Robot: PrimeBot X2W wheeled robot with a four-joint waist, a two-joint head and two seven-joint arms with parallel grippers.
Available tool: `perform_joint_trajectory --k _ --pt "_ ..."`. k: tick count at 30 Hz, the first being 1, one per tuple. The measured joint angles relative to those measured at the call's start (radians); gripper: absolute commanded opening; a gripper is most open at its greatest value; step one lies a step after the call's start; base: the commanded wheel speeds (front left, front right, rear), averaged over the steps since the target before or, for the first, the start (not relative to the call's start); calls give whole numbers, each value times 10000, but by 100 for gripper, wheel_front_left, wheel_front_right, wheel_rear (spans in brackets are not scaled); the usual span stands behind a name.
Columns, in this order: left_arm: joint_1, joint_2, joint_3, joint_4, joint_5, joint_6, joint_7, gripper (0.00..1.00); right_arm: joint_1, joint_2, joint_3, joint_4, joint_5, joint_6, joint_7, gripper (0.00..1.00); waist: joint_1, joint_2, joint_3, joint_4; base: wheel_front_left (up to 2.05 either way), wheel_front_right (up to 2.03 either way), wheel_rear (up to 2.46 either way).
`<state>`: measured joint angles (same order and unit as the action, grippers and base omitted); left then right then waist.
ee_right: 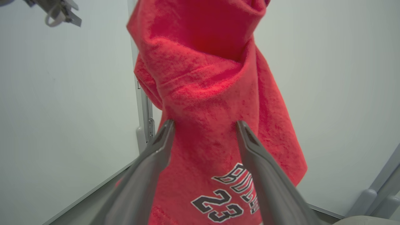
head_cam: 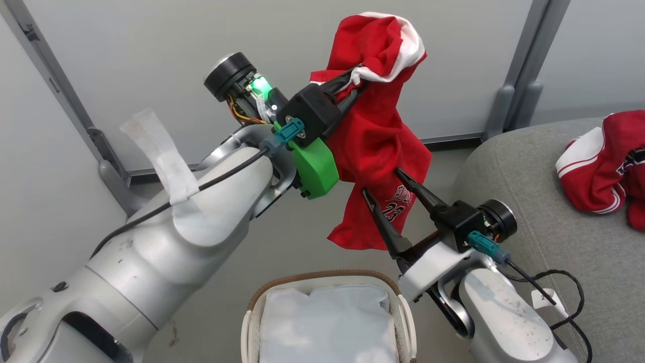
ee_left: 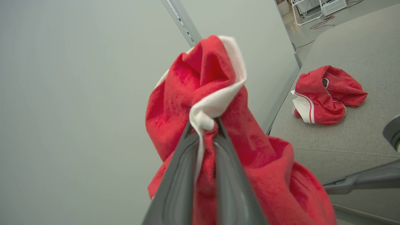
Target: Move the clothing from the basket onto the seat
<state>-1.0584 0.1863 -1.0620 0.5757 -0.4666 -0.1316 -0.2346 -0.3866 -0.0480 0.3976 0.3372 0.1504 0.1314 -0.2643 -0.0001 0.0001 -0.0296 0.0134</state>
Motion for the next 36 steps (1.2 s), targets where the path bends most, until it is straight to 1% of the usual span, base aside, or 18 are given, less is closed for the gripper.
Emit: perform_joint_trajectory --k 7,17,22,23,24,25,26,36 --pt "-6 -167 -257 -171 -157 0 -40 0 -631 -4 213 631 -15 0 0 100 0 0 10 256 0 0 0" --pt "-7 -255 -384 -420 -466 0 -56 0 -1297 -6 332 702 165 0 0 100 0 0 81 367 0 0 0" --pt "-6 -291 -422 -566 -802 0 -56 0 -1581 -6 313 999 245 0 0 100 0 0 119 439 0 0 0" --pt "-6 -291 -435 -587 -851 0 -54 0 -1653 -6 270 1103 282 0 0 90 1 0 128 458 0 0 0" --pt "-6 -290 -441 -606 -920 0 -46 0 -1739 -6 242 1191 299 0 0 38 0 0 136 476 0 0 0" --pt "-6 -284 -453 -629 -957 0 -44 0 -1826 -6 198 1256 324 0 0 24 1 0 144 494 0 0 0" --pt "-6 -274 -464 -646 -963 0 -42 0 -1892 -6 140 1277 343 0 0 0 0 0 150 508 0 0 0" --pt "-6 -128 -527 -690 -1231 0 -40 0 -2145 -6 -82 1398 518 0 0 0 1 0 246 597 0 0 0"
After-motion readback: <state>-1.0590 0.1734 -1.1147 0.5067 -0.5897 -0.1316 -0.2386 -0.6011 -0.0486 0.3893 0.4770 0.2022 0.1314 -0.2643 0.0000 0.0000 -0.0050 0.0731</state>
